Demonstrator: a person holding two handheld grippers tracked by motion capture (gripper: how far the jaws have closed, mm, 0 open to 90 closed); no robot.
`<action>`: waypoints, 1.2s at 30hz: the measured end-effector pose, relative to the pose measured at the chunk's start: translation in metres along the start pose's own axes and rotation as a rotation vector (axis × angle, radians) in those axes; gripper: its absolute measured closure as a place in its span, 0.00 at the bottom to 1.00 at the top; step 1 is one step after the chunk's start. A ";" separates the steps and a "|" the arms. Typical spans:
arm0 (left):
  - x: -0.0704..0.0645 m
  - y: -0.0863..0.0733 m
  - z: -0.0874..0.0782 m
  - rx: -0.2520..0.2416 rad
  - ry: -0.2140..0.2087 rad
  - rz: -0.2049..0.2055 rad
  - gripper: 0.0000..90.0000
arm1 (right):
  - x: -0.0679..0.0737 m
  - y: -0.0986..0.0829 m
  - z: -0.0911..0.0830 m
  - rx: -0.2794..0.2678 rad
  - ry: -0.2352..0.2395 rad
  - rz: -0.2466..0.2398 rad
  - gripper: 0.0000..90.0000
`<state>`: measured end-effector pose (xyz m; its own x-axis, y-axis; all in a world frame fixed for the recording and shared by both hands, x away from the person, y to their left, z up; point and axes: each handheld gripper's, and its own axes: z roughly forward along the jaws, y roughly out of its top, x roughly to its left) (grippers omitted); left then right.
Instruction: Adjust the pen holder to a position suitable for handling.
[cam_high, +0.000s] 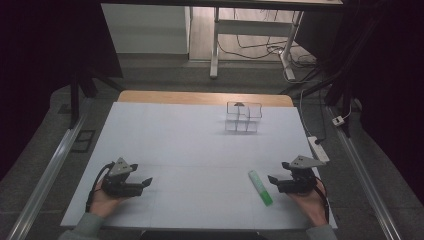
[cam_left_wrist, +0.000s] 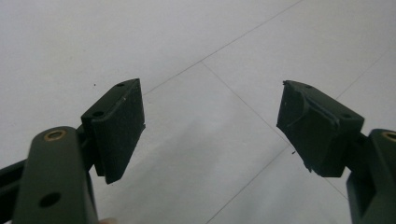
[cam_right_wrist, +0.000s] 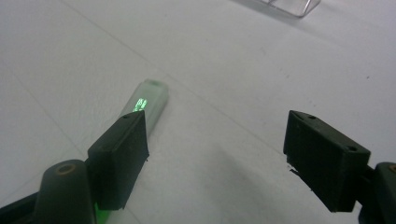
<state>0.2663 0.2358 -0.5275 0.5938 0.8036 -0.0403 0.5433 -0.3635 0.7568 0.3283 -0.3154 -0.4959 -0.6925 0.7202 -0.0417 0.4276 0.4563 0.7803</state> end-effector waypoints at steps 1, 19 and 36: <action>0.000 0.000 0.000 0.001 0.000 0.001 0.26 | -0.001 0.005 -0.001 -0.011 -0.005 0.006 0.25; 0.000 0.000 0.000 0.002 0.001 -0.003 0.25 | -0.010 0.038 0.018 -0.004 -0.025 0.027 0.27; 0.002 0.000 0.001 0.002 0.003 -0.009 0.25 | -0.034 0.063 0.031 -0.026 -0.050 0.072 0.29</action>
<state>0.2679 0.2372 -0.5286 0.5868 0.8085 -0.0448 0.5497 -0.3572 0.7551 0.3968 -0.2945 -0.4644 -0.6303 0.7762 -0.0155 0.4597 0.3892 0.7982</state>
